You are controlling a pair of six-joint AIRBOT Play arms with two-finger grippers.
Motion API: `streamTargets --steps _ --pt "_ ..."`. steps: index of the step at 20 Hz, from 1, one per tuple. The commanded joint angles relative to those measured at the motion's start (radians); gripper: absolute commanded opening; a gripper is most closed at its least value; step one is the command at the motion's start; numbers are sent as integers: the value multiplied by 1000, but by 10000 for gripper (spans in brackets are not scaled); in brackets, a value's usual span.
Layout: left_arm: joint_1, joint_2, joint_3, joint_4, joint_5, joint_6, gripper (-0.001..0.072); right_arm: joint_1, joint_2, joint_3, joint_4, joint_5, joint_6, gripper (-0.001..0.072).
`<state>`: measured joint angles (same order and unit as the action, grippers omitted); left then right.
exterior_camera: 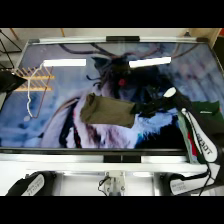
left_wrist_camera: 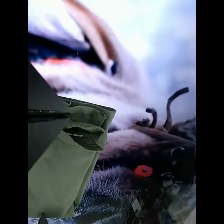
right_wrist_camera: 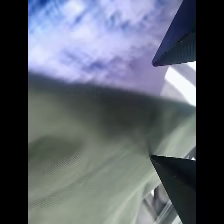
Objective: Fold the shirts.
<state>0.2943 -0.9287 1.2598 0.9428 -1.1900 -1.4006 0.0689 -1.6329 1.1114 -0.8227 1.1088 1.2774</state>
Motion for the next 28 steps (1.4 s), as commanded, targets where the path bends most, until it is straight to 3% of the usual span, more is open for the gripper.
streamTargets --steps 1,3,4,5,6,10,16,21,28 --pt "-4 -1 -1 0 0 -1 25 26 -55 -10 132 -36 -47 663" --pt "-4 -1 -1 0 0 -1 25 42 -86 -10 170 -31 -83 645" --pt "-4 -1 -1 0 0 -1 25 49 -91 -10 179 -28 -96 483" --pt "-4 -1 -1 1 0 0 25 50 -87 -4 188 -27 -109 202" --pt "-4 -3 -1 1 0 0 25 42 -81 18 190 -7 -117 71" --pt "-4 -27 -1 0 0 0 25 -61 -9 264 189 216 -134 66" --pt "-22 -63 -1 0 0 1 25 -351 146 583 60 352 94 66" --pt "-62 -63 -1 0 -18 39 26 -625 196 713 -61 501 202 66" --pt "-96 -63 -1 0 -31 54 26 -903 267 758 -322 666 238 66"
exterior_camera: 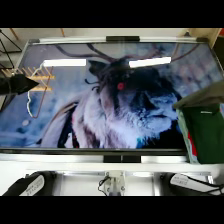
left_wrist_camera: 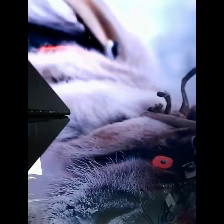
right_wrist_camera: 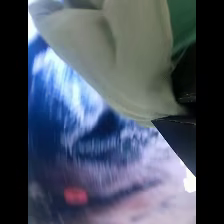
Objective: Fold the shirts.
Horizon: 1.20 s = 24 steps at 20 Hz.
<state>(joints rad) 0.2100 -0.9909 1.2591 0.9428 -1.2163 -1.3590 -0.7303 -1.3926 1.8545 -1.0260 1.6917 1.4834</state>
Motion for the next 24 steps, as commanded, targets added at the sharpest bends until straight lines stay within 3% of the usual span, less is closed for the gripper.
streamTargets --steps 1,8,16,21,22,23,24 --pt "-11 0 0 0 -4 12 26 -131 38 15 -148 87 47 66" --pt "-11 0 0 0 -4 16 26 -235 93 -63 -332 170 105 66" --pt "-11 -1 0 0 -4 23 26 -235 255 -573 -558 166 89 66" --pt "-11 -1 0 -1 -4 23 26 -235 255 -726 -626 84 107 67" --pt "-11 -1 0 -1 -4 23 26 -235 255 -738 -641 65 116 97" --pt "-11 -1 0 -4 -4 22 26 -235 255 -742 -644 42 119 314" --pt "-11 -1 0 -11 -3 23 26 -235 255 -742 -640 23 112 576"
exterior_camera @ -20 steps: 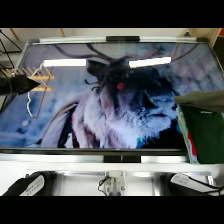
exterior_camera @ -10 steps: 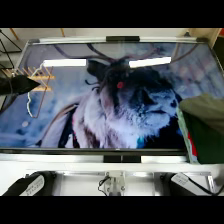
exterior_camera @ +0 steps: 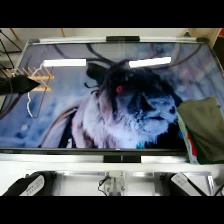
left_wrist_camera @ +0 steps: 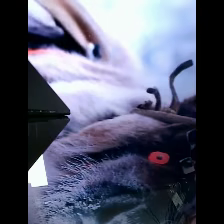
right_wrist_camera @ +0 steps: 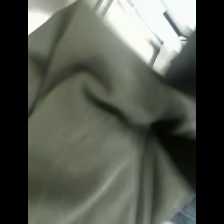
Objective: Fold the shirts.
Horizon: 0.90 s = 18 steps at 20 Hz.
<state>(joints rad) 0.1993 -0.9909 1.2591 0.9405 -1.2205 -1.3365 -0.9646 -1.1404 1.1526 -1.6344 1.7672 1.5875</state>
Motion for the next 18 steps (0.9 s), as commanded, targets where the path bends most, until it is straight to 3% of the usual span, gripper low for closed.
streamTargets --steps 1,6,8,11,13,14,16,17,18 --pt "-1 -1 0 -17 2 0 26 0 3 -40 -28 -59 -6 613" --pt "-7 -37 24 3 24 15 23 27 3 130 -48 -167 -25 612" --pt "-65 -87 92 154 -37 -14 22 124 3 289 -47 -288 -45 611" --pt "-249 -212 252 529 -161 -138 22 404 3 454 -47 -481 -45 606" --pt "-375 -291 322 717 -222 -197 25 616 -20 460 -39 -480 3 607" --pt "-426 -323 331 756 -233 -225 108 706 -57 460 -21 -420 29 608" --pt "-479 -373 329 750 -283 -296 674 805 -152 460 124 -273 26 608" --pt "-489 -394 323 725 -311 -275 720 830 -197 460 221 -225 24 610" --pt "-487 -399 307 658 -309 -212 720 844 -233 460 315 -195 24 618"
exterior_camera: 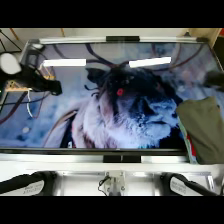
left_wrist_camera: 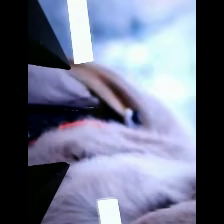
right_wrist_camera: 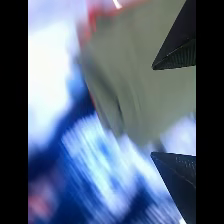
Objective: Fold the shirts.
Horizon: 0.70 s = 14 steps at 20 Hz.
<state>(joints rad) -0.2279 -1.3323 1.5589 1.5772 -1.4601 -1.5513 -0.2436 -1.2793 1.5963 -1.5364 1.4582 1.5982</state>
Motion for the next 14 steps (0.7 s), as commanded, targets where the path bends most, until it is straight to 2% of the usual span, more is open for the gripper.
streamTargets --steps 1,3,5,14 --pt "-47 -58 -5 -57 -63 23 720 140 -116 17 274 119 16 618" --pt "0 -59 -12 -153 -13 -51 720 179 -132 17 259 98 19 617" --pt "43 -60 -12 -163 4 -117 720 208 -132 17 224 92 19 617" --pt "84 -73 -13 -164 13 -111 720 222 -132 17 250 87 19 616"
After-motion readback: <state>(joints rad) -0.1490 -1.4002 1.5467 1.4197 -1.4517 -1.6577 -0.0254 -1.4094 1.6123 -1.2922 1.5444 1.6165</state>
